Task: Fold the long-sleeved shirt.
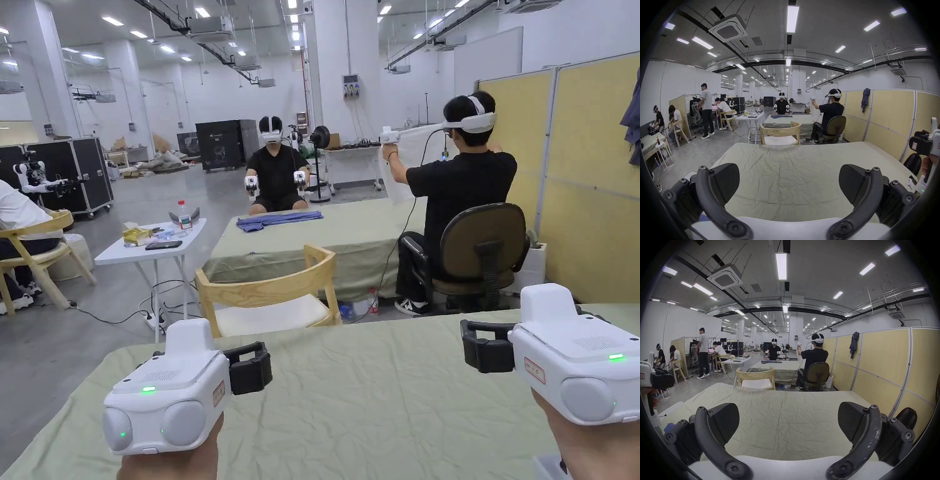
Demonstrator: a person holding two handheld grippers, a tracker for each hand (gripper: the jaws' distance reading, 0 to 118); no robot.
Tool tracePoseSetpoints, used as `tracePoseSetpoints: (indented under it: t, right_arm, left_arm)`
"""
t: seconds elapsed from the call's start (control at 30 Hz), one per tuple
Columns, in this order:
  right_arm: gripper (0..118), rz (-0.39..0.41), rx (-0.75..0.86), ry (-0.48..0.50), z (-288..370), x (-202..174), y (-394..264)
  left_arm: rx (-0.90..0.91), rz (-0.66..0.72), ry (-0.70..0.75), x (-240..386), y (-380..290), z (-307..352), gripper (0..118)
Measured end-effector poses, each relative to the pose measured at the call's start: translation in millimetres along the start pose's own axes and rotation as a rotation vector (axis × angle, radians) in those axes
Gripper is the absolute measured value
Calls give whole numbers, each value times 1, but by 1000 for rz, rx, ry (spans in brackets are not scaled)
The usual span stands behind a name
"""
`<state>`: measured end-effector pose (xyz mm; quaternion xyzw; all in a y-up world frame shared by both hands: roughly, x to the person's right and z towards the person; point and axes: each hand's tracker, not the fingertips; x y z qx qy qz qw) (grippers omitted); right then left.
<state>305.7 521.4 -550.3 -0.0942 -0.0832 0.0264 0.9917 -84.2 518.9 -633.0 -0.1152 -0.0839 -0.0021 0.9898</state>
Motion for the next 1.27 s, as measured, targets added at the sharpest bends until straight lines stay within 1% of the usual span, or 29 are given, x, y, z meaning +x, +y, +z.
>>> tracePoseSetpoints:
  t: [0.07, 0.13, 0.17, 0.2, 0.27, 0.3, 0.43, 0.47, 0.53, 0.67, 0.83, 0.97, 1.13, 1.2, 1.27]
  right_arm:
    - [118, -1, 0, 0, 0, 0, 0]
    - [118, -1, -2, 2, 0, 0, 0]
    - [118, 2, -4, 3, -1, -1, -1]
    - [118, 3, -7, 4, -1, -1, -1]
    - [118, 3, -8, 5, -1, -2, -2]
    - [118, 2, -9, 6, -1, -2, -3]
    - [118, 0, -27, 7, -4, -3, -8]
    - [118, 0, -30, 8, -4, -3, -9]
    - [118, -1, -40, 11, -5, -4, -11]
    - [118, -8, -56, 15, -6, -4, -15]
    - [118, -14, -53, 16, -4, -3, -12]
    - [118, -36, -48, 23, -3, 0, -11]
    - [118, -34, -46, 23, -1, 0, -10]
    - [118, -34, -45, 27, 1, 0, -9]
    - [118, -32, -44, 28, 1, 0, -9]
  left_arm:
    - [0, 1, 0, 0, 0, 0, 118]
    - [-97, 12, 83, 3, 2, -7, 118]
    - [-104, 20, 107, 5, 2, -10, 118]
    - [-94, 30, 101, 5, 2, -12, 118]
    - [-50, 25, 182, 11, 0, -13, 118]
    - [-50, 13, 179, 15, -2, -9, 118]
    - [-43, 47, 121, 17, -3, -1, 118]
    - [-92, 81, 122, 18, -2, 0, 118]
    - [-138, 114, 130, 16, -1, 0, 118]
    - [-95, 74, 106, 13, -8, 5, 116]
    - [-84, 53, 132, 11, -6, 6, 116]
    - [-68, 14, 132, 12, -6, 8, 116]
    - [-57, 23, 96, 13, -5, 12, 116]
    - [-85, 44, 109, 13, -3, 9, 116]
    - [-79, 34, 124, 14, -4, 8, 116]
